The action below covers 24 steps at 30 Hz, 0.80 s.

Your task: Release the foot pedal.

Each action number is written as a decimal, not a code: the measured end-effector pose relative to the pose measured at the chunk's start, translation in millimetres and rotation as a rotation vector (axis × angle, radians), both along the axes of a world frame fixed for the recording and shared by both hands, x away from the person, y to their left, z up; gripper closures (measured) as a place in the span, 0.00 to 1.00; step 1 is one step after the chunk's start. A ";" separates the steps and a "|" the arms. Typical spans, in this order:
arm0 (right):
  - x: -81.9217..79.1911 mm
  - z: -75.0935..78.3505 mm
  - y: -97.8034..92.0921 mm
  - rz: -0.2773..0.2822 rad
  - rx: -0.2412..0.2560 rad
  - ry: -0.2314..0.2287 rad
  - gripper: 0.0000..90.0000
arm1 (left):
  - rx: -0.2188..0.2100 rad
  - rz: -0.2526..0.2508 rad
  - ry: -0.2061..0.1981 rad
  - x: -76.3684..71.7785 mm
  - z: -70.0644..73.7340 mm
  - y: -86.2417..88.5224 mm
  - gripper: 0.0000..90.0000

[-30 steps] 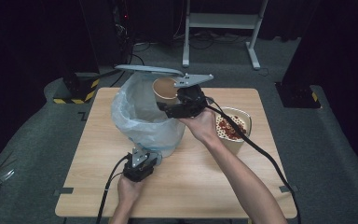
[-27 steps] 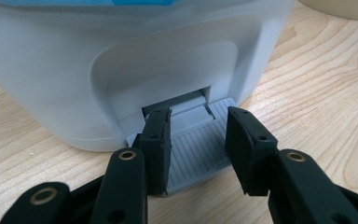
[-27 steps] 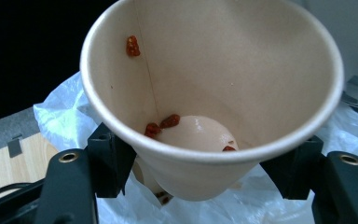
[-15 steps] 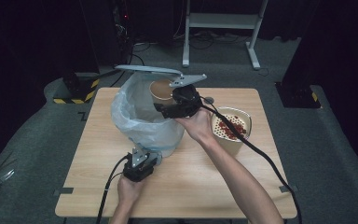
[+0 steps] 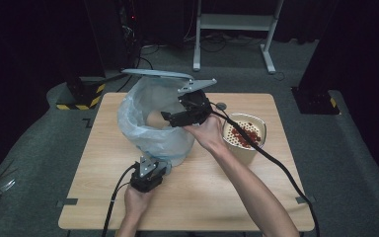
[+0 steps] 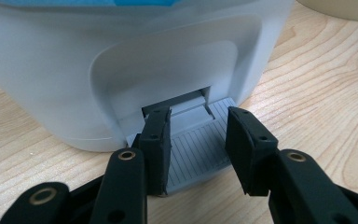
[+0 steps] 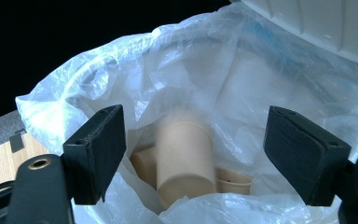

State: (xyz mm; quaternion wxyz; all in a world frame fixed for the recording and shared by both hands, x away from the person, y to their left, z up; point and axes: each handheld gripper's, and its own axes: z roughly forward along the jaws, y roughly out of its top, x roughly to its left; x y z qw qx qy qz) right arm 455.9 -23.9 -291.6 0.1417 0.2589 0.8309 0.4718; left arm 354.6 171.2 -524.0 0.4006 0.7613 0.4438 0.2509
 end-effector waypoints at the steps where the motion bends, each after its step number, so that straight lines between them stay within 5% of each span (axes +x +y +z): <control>1: 0.0 0.0 0.0 0.000 0.000 0.000 0.24 | 0.000 0.000 0.000 0.0 0.0 0.0 0.67; 14: -12.0 5.0 -8.0 -0.015 -0.004 -0.050 0.28 | -0.001 -0.001 0.000 0.2 0.0 0.1 0.67; 24: -21.1 14.7 -38.8 -0.056 0.035 -0.076 0.31 | 0.004 0.001 -0.003 0.0 0.0 -0.2 0.67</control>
